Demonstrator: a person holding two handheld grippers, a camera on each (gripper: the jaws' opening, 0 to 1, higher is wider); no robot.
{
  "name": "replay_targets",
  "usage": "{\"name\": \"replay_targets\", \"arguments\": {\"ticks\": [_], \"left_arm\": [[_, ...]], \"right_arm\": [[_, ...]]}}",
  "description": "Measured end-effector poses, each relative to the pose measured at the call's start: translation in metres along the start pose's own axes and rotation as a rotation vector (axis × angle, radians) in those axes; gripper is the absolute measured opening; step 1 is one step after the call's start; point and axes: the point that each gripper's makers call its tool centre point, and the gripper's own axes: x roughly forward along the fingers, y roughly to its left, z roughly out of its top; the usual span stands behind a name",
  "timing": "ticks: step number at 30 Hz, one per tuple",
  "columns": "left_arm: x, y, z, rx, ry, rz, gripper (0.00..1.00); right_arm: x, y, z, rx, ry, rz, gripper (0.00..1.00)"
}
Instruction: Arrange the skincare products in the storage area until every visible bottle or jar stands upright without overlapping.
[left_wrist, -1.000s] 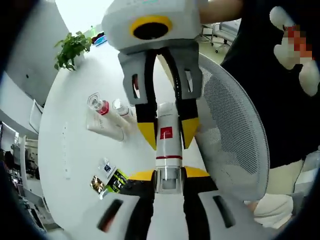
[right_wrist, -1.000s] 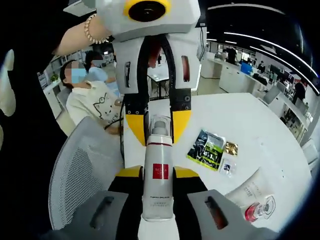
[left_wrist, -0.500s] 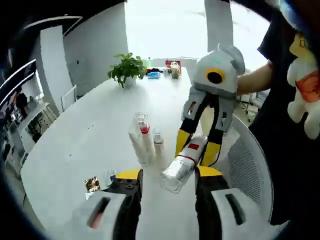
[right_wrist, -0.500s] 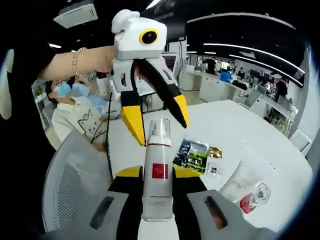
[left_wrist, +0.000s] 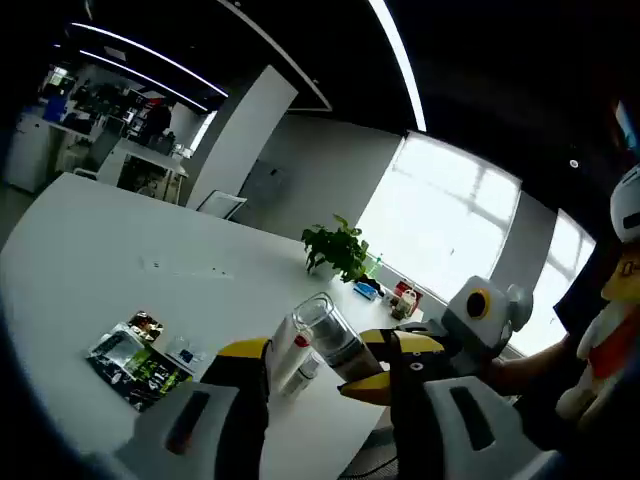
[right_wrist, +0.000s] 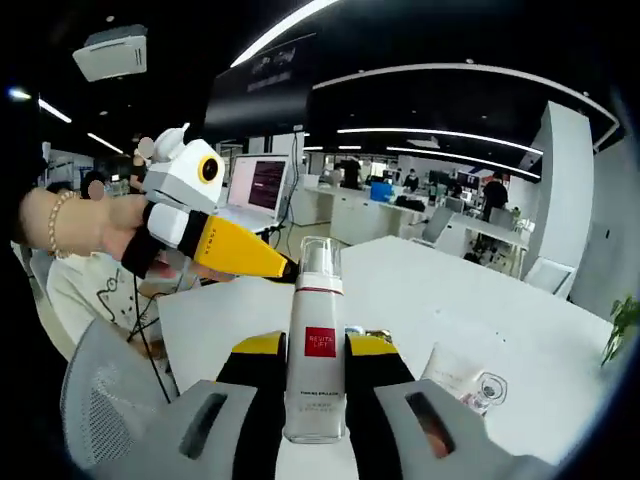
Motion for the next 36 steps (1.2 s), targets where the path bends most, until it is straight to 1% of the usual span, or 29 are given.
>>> {"name": "replay_targets", "arguments": {"ticks": [3,5,6,8,15,17,18,19,20,22,29,31,32,33,34,35,36], "left_arm": [[0.001,0.0,-0.008,-0.015,-0.001,0.016,0.44],[0.002,0.001,-0.012,-0.042,-0.007,0.029,0.42],[0.003,0.001,-0.01,-0.077,-0.034,0.031,0.41],[0.003,-0.001,-0.006,-0.107,-0.066,0.027,0.41],[0.007,-0.011,-0.003,-0.151,-0.113,0.013,0.36],[0.008,-0.01,-0.003,-0.165,-0.129,0.028,0.33],[0.007,-0.006,0.0,-0.169,-0.157,0.06,0.32],[0.006,-0.003,0.002,-0.169,-0.181,0.075,0.28],[0.006,-0.001,0.001,-0.175,-0.181,0.086,0.25],[0.008,-0.001,-0.002,-0.176,-0.177,0.093,0.23],[0.008,0.002,-0.008,-0.177,-0.169,0.125,0.23],[0.007,0.001,-0.009,-0.18,-0.159,0.114,0.22],[0.008,0.0,-0.009,-0.184,-0.147,0.097,0.21],[0.008,-0.002,-0.009,-0.176,-0.14,0.084,0.21],[0.007,-0.006,-0.009,-0.149,-0.12,0.056,0.2],[0.006,-0.01,-0.009,-0.126,-0.103,0.034,0.2],[0.005,-0.016,-0.009,-0.067,-0.069,0.002,0.19]], "right_arm": [[0.0,0.001,0.003,0.011,-0.021,-0.01,0.22],[0.0,0.003,0.005,0.013,-0.028,-0.014,0.22],[0.0,0.004,0.006,0.01,-0.031,-0.015,0.22],[0.0,0.006,0.008,0.011,-0.037,-0.008,0.22],[0.001,0.011,0.011,-0.002,-0.053,-0.011,0.22],[0.001,0.012,0.011,-0.006,-0.056,-0.013,0.22],[0.001,0.013,0.011,-0.012,-0.057,-0.021,0.22],[0.001,0.013,0.011,-0.014,-0.057,-0.022,0.22],[0.001,0.013,0.011,-0.013,-0.058,-0.02,0.22],[0.001,0.014,0.009,-0.023,-0.052,-0.033,0.22],[-0.001,0.014,0.006,-0.022,-0.038,-0.044,0.22],[-0.002,0.016,0.004,-0.02,-0.034,-0.045,0.22],[-0.002,0.016,0.003,-0.013,-0.033,-0.043,0.22],[-0.003,0.018,0.003,0.01,-0.044,-0.018,0.22],[-0.005,0.02,0.003,0.034,-0.055,0.004,0.22],[-0.008,0.025,0.005,0.064,-0.083,0.058,0.23],[-0.01,0.031,0.003,0.093,-0.073,0.117,0.24]]}}
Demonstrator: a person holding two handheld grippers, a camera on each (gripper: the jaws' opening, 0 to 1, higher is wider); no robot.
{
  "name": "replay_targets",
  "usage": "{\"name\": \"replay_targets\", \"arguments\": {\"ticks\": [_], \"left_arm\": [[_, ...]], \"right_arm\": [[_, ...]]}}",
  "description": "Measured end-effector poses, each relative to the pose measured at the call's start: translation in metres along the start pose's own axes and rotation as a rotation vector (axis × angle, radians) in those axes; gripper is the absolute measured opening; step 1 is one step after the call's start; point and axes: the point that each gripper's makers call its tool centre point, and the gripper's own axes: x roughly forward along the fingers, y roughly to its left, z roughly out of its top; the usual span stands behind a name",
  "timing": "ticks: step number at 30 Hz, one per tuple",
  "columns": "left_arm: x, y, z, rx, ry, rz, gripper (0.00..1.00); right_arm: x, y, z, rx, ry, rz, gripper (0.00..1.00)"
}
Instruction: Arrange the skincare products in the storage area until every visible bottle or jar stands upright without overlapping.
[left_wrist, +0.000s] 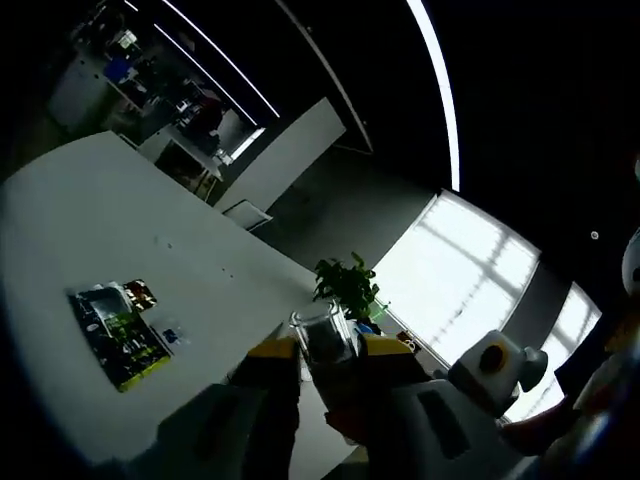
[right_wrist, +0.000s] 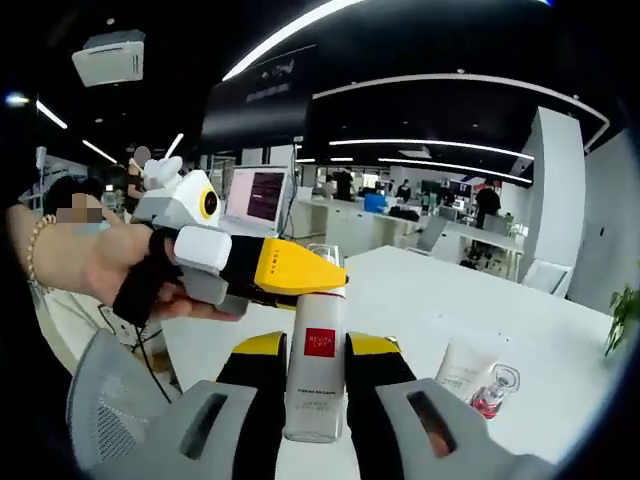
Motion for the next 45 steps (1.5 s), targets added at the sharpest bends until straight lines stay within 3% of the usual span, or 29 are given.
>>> {"name": "replay_targets", "arguments": {"ticks": [2,4,6,11,13,14,19,25,28,31,32,33,34,35,39,42,45], "left_arm": [[-0.002,-0.01,0.0,0.134,0.068,-0.043,0.18],[-0.003,-0.024,0.0,0.214,0.126,-0.108,0.17],[-0.005,-0.033,0.004,0.248,0.154,-0.158,0.17],[-0.01,-0.059,0.012,0.323,0.206,-0.296,0.17],[-0.011,-0.067,0.009,0.363,0.246,-0.337,0.17],[-0.011,-0.071,0.009,0.391,0.25,-0.353,0.17],[-0.013,-0.091,0.002,0.427,0.288,-0.447,0.17],[-0.015,-0.091,0.0,0.428,0.298,-0.46,0.17],[-0.014,-0.09,-0.001,0.441,0.298,-0.453,0.17],[-0.007,-0.087,0.0,0.505,0.274,-0.386,0.21],[-0.008,-0.092,-0.002,0.507,0.274,-0.402,0.22],[-0.009,-0.088,-0.005,0.518,0.293,-0.368,0.24],[-0.007,-0.091,-0.002,0.519,0.254,-0.368,0.25],[-0.009,-0.086,-0.009,0.525,0.295,-0.344,0.25],[-0.011,-0.075,-0.02,0.621,0.348,-0.302,0.25],[-0.011,-0.079,-0.023,0.653,0.36,-0.294,0.25],[-0.011,-0.078,-0.028,0.704,0.412,-0.283,0.25]], "right_arm": [[-0.005,0.006,-0.001,0.049,-0.002,0.09,0.24],[-0.011,0.006,-0.001,0.061,-0.002,0.137,0.23],[-0.016,0.011,0.003,0.056,-0.009,0.219,0.23],[-0.018,0.013,0.014,0.079,-0.019,0.315,0.3],[-0.018,0.015,0.017,0.07,-0.017,0.352,0.31],[-0.019,0.021,0.019,0.058,-0.02,0.403,0.31],[-0.021,0.032,0.024,0.092,-0.022,0.498,0.29],[-0.023,0.039,0.023,0.105,-0.031,0.532,0.22],[-0.023,0.039,0.022,0.108,-0.043,0.508,0.21],[-0.021,0.03,0.023,0.084,-0.06,0.458,0.2],[-0.022,0.029,0.023,0.073,-0.065,0.455,0.2],[-0.022,0.029,0.024,0.08,-0.068,0.456,0.2],[-0.023,0.027,0.024,0.074,-0.07,0.451,0.2],[-0.024,0.027,0.025,0.077,-0.075,0.451,0.2],[-0.023,0.029,0.023,0.028,-0.065,0.453,0.2],[-0.024,0.031,0.018,0.0,-0.051,0.453,0.2],[-0.024,0.032,0.013,-0.052,-0.04,0.451,0.2]]}}
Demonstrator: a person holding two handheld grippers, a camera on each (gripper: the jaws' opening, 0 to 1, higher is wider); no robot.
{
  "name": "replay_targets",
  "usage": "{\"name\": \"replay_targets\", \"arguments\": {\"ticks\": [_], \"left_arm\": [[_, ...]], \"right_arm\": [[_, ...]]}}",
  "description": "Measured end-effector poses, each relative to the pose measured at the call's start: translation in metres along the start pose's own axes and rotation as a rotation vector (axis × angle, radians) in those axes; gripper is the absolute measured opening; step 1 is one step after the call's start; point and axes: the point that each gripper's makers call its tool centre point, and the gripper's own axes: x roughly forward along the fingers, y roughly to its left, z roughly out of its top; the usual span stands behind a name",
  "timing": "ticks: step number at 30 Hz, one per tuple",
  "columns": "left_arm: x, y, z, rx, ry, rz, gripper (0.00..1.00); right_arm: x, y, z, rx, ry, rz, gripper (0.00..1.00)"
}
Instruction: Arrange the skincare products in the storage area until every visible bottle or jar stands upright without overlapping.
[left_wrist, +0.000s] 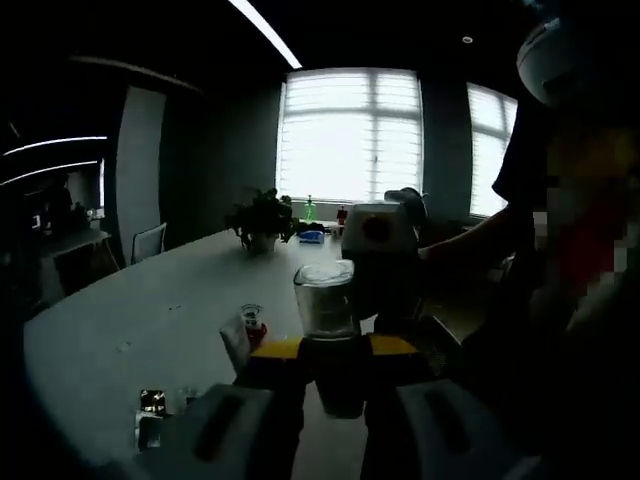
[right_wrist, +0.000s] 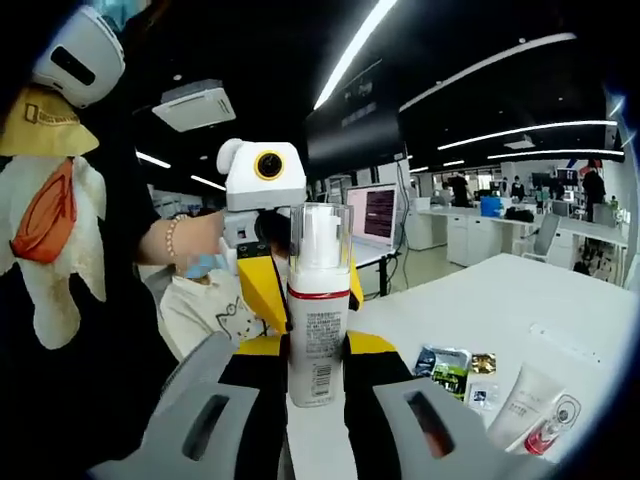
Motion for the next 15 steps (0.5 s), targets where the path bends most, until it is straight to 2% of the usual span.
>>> {"name": "replay_targets", "arguments": {"ticks": [1,4,9,15], "left_arm": [[0.001,-0.002,-0.005,0.026,0.044,-0.01,0.25],[0.002,-0.002,-0.014,0.085,0.12,-0.014,0.25],[0.009,-0.002,-0.024,0.111,0.194,-0.015,0.24],[0.021,0.0,-0.043,0.12,0.266,-0.016,0.23]], "right_arm": [[-0.001,0.0,-0.004,-0.02,0.023,0.002,0.2],[0.0,0.002,-0.011,-0.074,0.065,-0.005,0.2],[-0.004,0.0,-0.025,-0.14,0.134,-0.031,0.2],[-0.01,-0.004,-0.045,-0.164,0.192,-0.056,0.21]]}}
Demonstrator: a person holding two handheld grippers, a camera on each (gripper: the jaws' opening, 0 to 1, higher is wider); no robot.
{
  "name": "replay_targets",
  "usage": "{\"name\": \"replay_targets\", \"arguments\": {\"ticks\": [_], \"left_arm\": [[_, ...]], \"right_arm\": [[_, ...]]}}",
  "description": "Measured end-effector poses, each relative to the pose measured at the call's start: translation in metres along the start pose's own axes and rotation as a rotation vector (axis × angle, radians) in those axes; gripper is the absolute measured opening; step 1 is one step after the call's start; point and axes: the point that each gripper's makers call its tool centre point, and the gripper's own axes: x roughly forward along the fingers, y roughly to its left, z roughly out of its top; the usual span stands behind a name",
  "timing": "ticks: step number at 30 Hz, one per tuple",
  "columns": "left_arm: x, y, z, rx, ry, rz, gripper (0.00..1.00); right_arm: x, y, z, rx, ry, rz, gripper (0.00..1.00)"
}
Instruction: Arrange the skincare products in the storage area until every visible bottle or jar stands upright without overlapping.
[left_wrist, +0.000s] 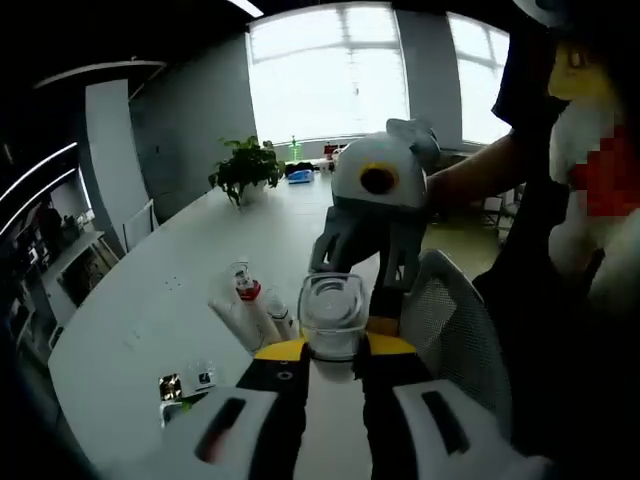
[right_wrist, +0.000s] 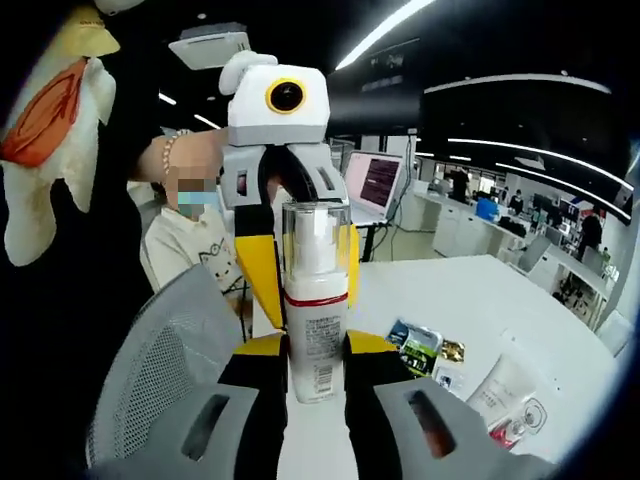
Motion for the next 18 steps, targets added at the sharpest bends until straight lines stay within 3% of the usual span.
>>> {"name": "replay_targets", "arguments": {"ticks": [13,18], "left_arm": [[0.023,0.003,-0.005,0.019,0.027,-0.049,0.23],[0.039,0.007,-0.012,0.022,0.047,-0.055,0.23]], "right_arm": [[-0.013,-0.009,-0.023,0.033,0.034,-0.045,0.21],[-0.015,-0.017,-0.041,0.037,0.076,-0.065,0.22]]}}
